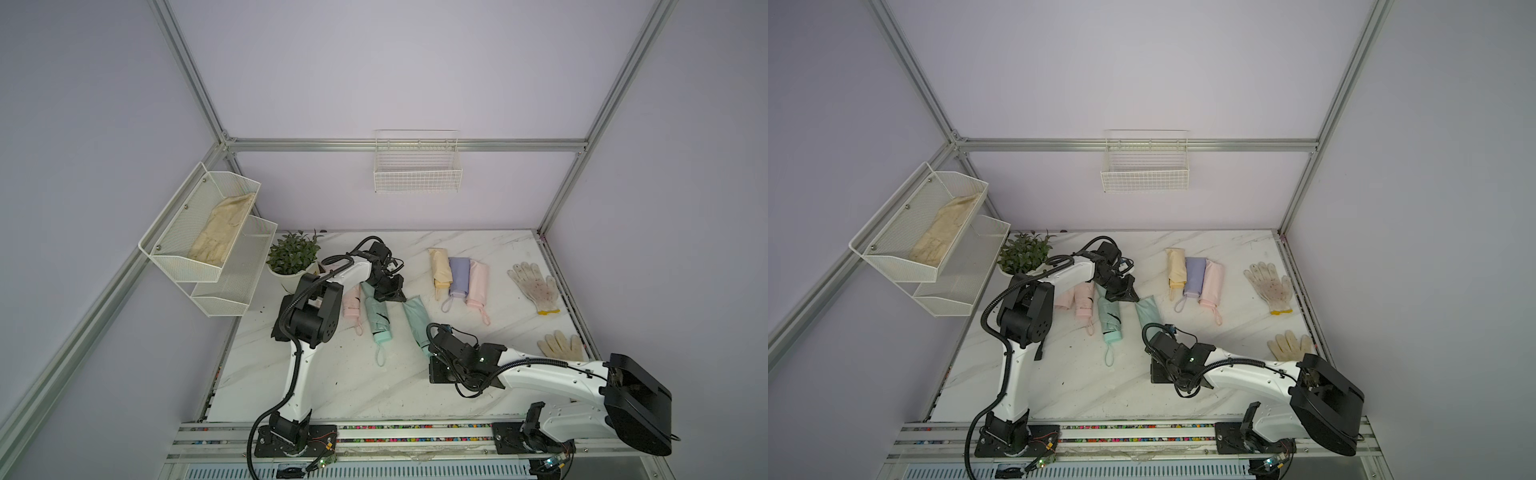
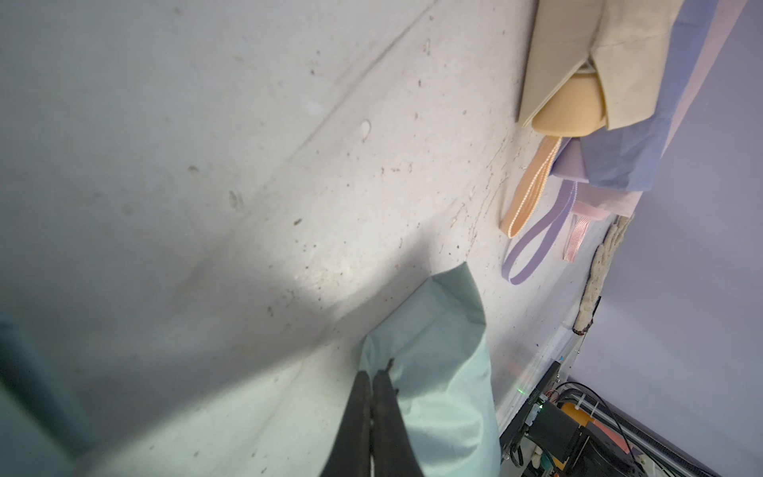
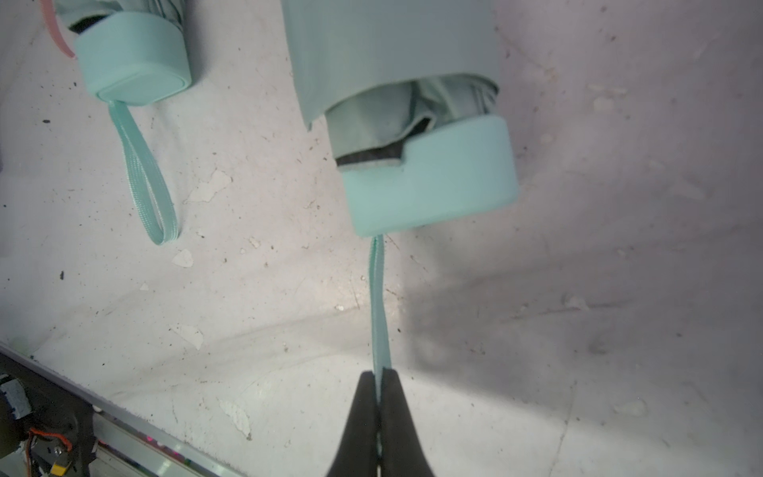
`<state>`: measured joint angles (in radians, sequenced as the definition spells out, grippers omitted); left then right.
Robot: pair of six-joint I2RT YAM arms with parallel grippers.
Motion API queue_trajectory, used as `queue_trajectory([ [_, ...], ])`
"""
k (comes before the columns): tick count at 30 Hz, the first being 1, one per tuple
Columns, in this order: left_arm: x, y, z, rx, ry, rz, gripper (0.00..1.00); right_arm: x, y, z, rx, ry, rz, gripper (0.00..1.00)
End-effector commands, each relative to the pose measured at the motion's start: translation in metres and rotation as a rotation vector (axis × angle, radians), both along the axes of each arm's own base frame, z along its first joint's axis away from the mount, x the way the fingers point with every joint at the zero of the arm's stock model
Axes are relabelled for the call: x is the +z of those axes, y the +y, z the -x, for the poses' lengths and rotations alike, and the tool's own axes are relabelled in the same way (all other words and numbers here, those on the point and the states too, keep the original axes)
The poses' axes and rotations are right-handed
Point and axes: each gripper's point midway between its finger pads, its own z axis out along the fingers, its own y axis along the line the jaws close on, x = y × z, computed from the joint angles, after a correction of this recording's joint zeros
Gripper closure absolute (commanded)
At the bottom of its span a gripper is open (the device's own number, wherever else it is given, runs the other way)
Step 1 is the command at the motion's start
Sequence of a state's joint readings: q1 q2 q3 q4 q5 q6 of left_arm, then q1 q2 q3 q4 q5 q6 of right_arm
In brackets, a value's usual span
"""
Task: Take umbrellas out of sleeves
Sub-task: Take out the umbrella from the umbrella sleeve.
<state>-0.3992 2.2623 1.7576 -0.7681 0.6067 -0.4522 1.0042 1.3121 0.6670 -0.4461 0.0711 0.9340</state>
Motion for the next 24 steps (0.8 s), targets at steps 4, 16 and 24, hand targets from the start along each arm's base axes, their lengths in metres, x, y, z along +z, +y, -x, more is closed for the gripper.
queue_trajectory([
  [4,0.046,0.006,-0.015,0.008,-0.126,0.028,1.0,0.001,-0.015,0.014,-0.025,0.029,0.016,1.0],
  [16,0.045,0.006,-0.016,0.01,-0.125,0.027,1.0,0.002,-0.025,0.022,-0.043,0.036,0.012,1.0],
  [24,0.047,0.007,-0.016,0.01,-0.128,0.029,1.0,0.0,-0.027,0.031,-0.052,0.057,-0.016,1.0],
])
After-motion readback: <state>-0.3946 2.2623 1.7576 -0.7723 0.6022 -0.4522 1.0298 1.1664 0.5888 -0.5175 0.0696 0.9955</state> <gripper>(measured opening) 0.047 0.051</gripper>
